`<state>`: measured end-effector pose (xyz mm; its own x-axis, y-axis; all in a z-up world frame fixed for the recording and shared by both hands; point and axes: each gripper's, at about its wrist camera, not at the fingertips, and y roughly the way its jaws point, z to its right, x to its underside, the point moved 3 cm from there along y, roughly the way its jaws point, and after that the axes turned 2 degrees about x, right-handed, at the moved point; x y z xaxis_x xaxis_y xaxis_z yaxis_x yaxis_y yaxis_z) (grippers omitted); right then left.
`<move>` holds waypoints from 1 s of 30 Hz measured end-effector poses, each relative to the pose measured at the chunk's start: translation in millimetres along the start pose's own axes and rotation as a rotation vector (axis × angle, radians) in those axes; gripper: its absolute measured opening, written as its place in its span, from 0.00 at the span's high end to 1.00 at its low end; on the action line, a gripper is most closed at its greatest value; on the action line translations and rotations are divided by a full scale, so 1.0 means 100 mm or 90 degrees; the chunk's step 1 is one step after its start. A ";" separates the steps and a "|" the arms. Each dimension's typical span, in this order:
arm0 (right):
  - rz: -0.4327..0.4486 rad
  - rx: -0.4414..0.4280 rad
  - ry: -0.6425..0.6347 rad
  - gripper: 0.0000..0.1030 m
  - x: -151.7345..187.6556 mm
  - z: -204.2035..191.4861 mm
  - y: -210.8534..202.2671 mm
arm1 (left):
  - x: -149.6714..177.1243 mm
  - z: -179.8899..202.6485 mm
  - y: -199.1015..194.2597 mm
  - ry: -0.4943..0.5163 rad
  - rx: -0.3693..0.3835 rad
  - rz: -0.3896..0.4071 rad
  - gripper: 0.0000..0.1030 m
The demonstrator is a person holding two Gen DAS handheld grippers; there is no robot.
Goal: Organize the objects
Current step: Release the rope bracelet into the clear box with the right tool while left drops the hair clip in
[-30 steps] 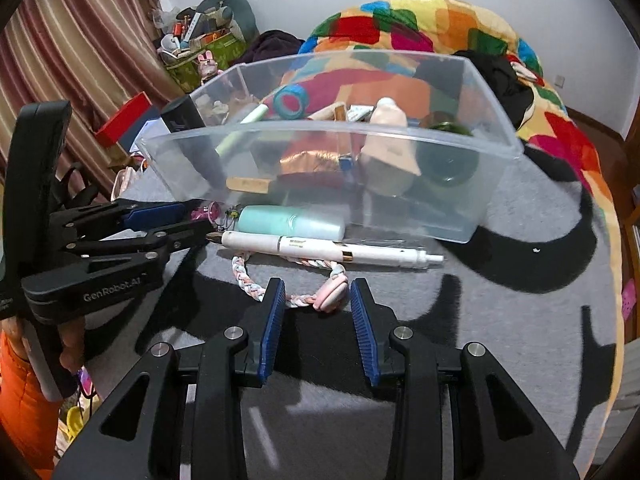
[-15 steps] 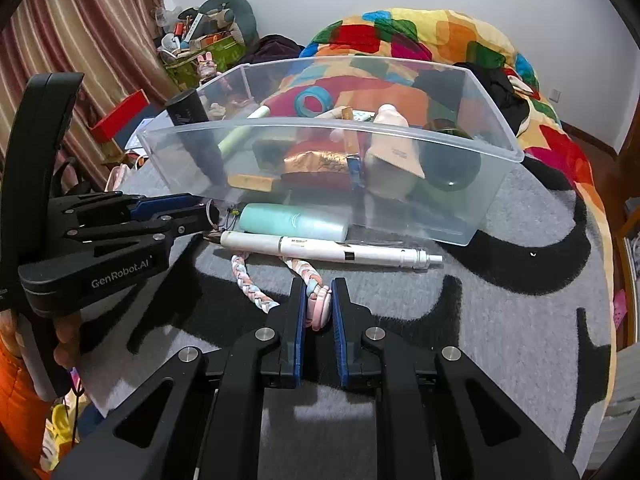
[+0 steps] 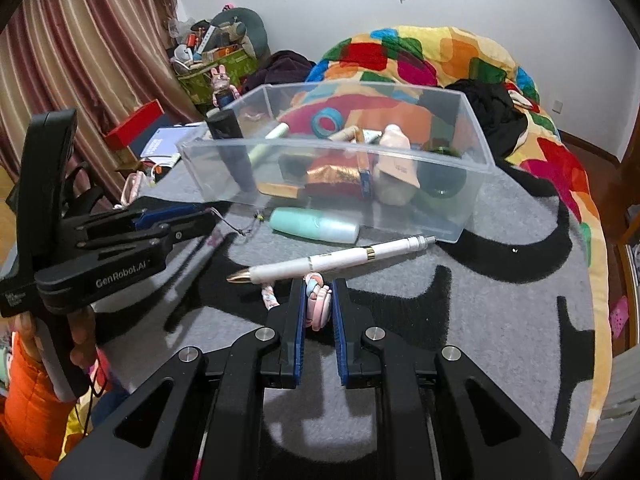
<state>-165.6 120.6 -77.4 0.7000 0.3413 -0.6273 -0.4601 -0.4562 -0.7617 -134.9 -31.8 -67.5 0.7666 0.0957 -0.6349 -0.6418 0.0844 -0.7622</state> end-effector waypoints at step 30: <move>0.151 -0.008 0.010 0.89 -0.79 -0.01 -0.53 | -0.68 0.38 -0.55 0.031 0.046 0.123 0.73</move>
<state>-196.5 117.2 12.7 0.5813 0.2101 -0.7861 -0.6064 -0.5322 -0.5908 -152.5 -5.1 21.8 0.6283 0.0691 -0.7749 -0.7752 0.1402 -0.6160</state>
